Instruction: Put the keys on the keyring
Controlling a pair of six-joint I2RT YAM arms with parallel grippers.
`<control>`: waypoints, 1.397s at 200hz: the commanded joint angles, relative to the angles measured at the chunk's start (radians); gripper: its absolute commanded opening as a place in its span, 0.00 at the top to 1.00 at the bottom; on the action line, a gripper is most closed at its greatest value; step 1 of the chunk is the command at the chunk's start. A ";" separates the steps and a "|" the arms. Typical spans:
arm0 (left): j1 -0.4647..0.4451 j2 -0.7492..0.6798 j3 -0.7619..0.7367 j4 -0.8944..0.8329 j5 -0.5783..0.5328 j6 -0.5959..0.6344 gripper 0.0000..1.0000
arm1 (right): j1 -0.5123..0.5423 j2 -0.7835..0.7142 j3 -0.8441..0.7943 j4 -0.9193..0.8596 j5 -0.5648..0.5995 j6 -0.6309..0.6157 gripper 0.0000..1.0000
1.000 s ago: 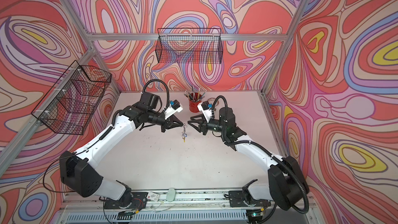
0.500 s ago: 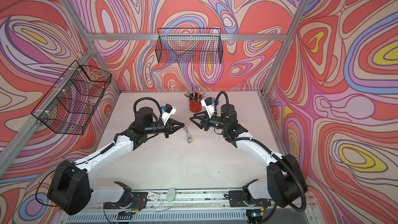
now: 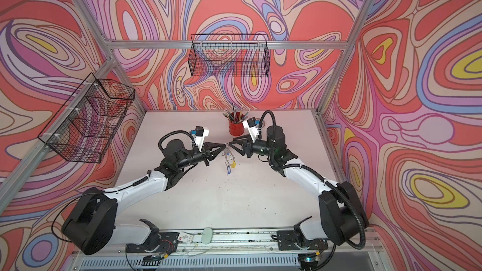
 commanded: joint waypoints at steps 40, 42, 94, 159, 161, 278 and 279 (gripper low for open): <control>-0.024 0.085 -0.055 0.352 -0.081 -0.130 1.00 | -0.004 0.044 0.028 0.076 -0.057 0.076 0.58; -0.024 0.087 -0.054 0.354 -0.081 -0.131 1.00 | -0.005 0.046 0.028 0.078 -0.057 0.078 0.58; -0.029 0.105 -0.068 0.397 -0.088 -0.139 1.00 | -0.005 0.079 0.034 0.088 -0.064 0.090 0.68; -0.030 0.121 -0.066 0.421 -0.072 -0.153 1.00 | -0.005 0.091 0.039 0.099 -0.075 0.104 0.76; -0.030 0.121 -0.066 0.422 -0.073 -0.154 1.00 | -0.005 0.091 0.039 0.100 -0.075 0.105 0.76; -0.026 0.108 -0.035 0.318 -0.035 -0.102 1.00 | -0.005 0.119 0.030 0.137 -0.119 0.108 1.00; -0.026 0.108 -0.035 0.317 -0.035 -0.101 1.00 | -0.006 0.119 0.029 0.137 -0.119 0.107 1.00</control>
